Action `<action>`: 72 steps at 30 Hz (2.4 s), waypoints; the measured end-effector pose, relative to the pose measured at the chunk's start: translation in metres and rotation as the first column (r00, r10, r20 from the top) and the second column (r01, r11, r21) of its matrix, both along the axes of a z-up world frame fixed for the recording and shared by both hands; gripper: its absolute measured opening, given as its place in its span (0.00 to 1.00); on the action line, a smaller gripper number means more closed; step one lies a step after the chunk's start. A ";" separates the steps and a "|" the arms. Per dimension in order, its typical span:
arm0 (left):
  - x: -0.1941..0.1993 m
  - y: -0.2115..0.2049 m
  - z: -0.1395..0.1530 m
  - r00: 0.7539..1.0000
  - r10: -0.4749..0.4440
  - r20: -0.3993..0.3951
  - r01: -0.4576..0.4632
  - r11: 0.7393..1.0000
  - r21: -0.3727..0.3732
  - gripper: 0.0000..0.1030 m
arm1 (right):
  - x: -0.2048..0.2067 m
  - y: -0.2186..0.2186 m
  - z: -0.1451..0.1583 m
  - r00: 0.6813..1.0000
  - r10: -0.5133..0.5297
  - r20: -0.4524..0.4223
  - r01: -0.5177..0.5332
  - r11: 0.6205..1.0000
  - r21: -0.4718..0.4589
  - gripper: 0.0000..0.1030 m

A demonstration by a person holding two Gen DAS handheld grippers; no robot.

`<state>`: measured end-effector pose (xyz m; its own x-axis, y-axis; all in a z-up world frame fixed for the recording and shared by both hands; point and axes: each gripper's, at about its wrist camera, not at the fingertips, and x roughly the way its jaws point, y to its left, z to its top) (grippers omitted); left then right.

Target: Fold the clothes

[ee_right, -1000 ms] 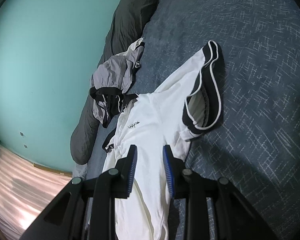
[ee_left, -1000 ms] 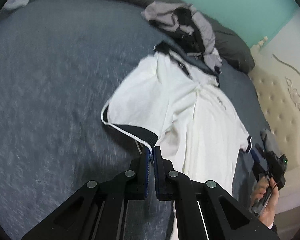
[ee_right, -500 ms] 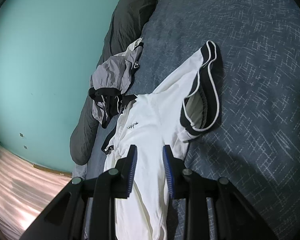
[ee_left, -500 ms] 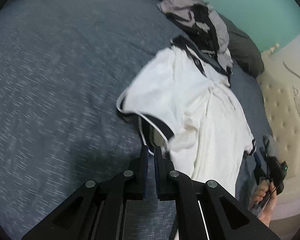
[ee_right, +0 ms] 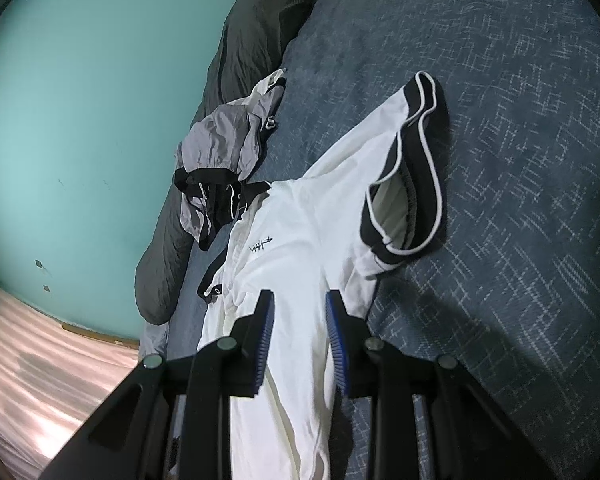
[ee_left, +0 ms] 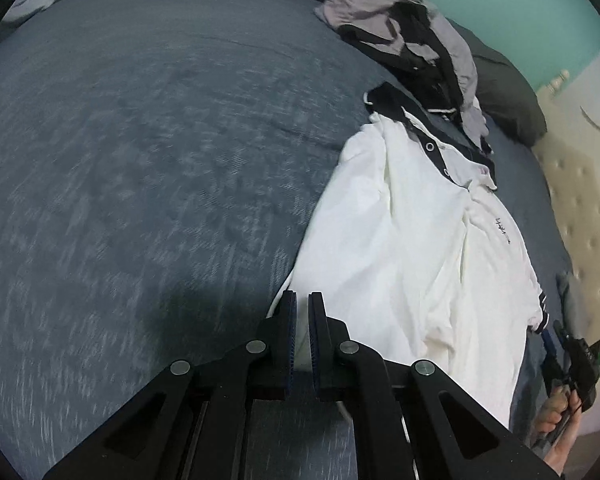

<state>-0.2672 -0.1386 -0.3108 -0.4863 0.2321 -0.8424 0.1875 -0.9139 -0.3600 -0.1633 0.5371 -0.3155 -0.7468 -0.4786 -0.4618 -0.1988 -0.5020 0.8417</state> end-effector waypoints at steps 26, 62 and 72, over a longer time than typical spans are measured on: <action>-0.036 0.110 0.042 0.952 -0.294 -0.086 0.295 0.956 -0.007 0.02 | -0.004 -0.003 -0.006 1.000 0.009 0.014 -0.009 1.000 -0.006 0.26; -0.013 0.049 0.016 0.980 -0.188 -0.062 0.186 0.982 -0.036 0.39 | -0.004 -0.008 -0.007 1.000 0.024 0.020 -0.024 1.000 -0.004 0.27; -0.014 0.047 0.004 0.981 -0.189 -0.036 0.188 0.982 -0.031 0.03 | -0.004 -0.007 -0.008 1.000 0.024 0.021 -0.024 1.000 -0.008 0.27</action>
<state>-0.2807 -0.0913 -0.3066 -0.4683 0.3000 -0.8311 -0.0030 -0.9412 -0.3380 -0.1669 0.5300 -0.3231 -0.7255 -0.4996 -0.4734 -0.2044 -0.5004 0.8413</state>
